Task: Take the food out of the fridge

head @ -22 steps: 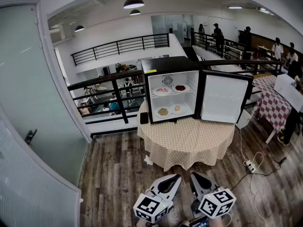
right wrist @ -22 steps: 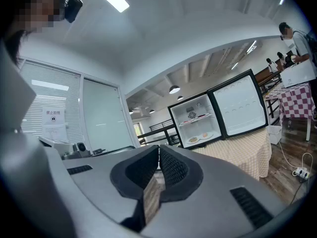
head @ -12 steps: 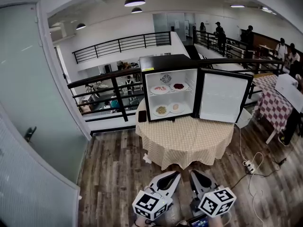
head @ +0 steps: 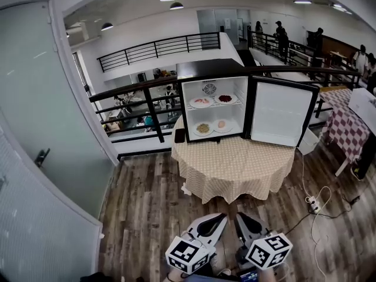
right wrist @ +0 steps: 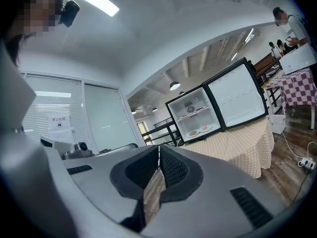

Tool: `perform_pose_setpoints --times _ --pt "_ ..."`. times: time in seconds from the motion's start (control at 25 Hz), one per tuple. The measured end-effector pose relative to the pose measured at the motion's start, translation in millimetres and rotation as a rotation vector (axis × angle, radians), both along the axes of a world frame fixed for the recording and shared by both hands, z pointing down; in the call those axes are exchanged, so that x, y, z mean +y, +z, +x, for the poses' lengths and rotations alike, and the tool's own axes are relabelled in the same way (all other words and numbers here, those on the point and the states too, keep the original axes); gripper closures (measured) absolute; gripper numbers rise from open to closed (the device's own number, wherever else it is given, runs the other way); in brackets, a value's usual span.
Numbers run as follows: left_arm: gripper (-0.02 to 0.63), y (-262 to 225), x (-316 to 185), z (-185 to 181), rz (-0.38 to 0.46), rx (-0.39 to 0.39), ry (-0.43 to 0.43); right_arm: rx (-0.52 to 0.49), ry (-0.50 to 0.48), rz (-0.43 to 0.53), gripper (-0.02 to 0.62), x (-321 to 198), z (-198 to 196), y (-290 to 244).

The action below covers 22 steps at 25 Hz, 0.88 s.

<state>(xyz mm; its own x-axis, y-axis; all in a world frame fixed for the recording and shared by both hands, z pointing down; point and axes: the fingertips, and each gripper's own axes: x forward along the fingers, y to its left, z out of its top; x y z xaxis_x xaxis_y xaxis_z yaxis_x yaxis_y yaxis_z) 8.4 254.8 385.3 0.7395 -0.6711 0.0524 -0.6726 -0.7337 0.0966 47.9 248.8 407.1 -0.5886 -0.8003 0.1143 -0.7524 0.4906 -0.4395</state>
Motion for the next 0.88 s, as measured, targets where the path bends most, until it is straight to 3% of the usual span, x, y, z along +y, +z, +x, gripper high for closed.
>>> perform_pose_setpoints --times 0.44,0.88 --pt "0.584 15.6 -9.7 12.4 -0.045 -0.026 -0.002 -0.027 0.011 -0.061 0.574 -5.0 16.8 18.3" --pt "0.584 15.7 -73.0 13.8 -0.052 -0.015 0.005 -0.028 0.034 -0.075 0.574 -62.8 25.6 19.8"
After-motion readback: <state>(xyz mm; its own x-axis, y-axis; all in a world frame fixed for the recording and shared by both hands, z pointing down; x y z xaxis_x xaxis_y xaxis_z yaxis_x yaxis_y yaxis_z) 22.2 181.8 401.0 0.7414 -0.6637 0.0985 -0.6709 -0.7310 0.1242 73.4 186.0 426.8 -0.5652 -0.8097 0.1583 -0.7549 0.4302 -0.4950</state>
